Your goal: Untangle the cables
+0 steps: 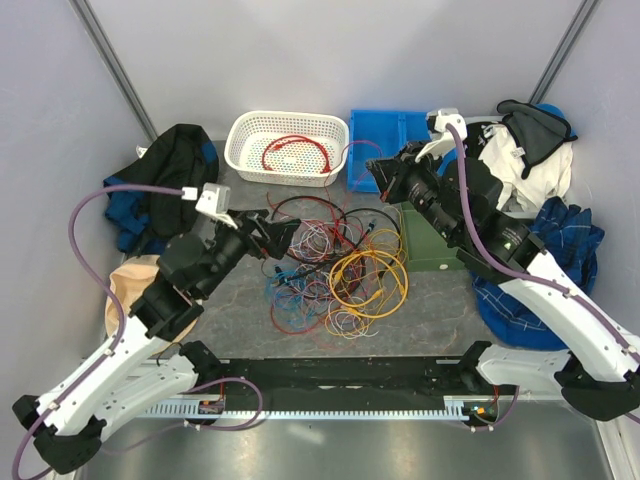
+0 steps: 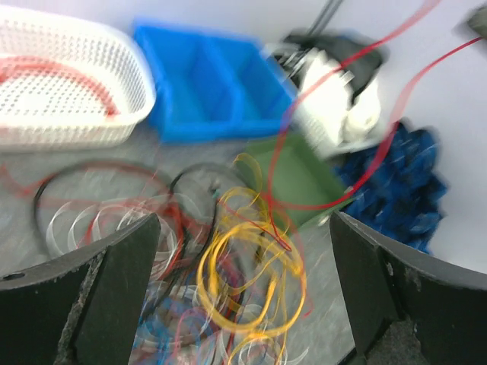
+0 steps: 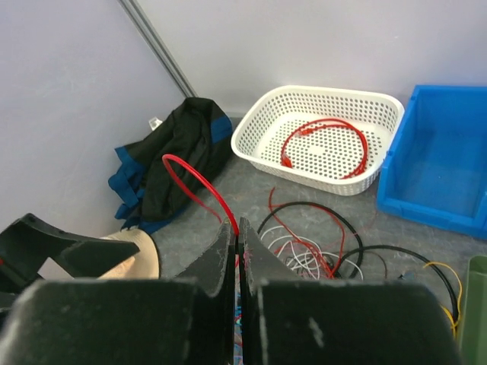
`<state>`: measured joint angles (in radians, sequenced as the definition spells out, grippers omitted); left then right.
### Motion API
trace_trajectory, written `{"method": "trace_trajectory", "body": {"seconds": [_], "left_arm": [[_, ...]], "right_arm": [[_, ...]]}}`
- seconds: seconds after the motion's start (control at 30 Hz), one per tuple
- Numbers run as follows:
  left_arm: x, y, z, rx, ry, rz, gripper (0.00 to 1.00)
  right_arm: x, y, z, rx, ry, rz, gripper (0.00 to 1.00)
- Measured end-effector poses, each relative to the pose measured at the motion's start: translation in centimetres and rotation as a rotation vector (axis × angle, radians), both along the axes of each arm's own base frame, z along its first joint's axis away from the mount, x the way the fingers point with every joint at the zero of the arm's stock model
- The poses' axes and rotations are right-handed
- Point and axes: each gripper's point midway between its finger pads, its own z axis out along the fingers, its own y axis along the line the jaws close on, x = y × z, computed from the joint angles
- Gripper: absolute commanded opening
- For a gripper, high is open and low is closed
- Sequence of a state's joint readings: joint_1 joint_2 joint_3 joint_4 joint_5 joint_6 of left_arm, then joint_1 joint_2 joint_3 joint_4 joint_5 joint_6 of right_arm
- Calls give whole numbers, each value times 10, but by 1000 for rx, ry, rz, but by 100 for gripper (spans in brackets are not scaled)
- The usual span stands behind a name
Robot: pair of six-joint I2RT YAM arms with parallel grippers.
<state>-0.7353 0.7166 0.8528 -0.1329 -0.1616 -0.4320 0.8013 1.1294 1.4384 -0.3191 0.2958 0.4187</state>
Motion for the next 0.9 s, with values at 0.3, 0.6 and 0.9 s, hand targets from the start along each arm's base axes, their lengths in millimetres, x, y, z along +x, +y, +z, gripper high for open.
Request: {"method": "trace_trajectory", "body": {"seconds": [0.3, 0.6, 0.9], "left_arm": [[-28, -32, 34, -150, -353, -243, 100], [-25, -65, 28, -36, -516, -361, 100], [-11, -100, 5, 31, -518, -422, 100]], "right_arm": [[-9, 2, -11, -54, 75, 41, 0], [-27, 12, -6, -43, 124, 142, 0], [-36, 24, -4, -13, 152, 217, 0]]}}
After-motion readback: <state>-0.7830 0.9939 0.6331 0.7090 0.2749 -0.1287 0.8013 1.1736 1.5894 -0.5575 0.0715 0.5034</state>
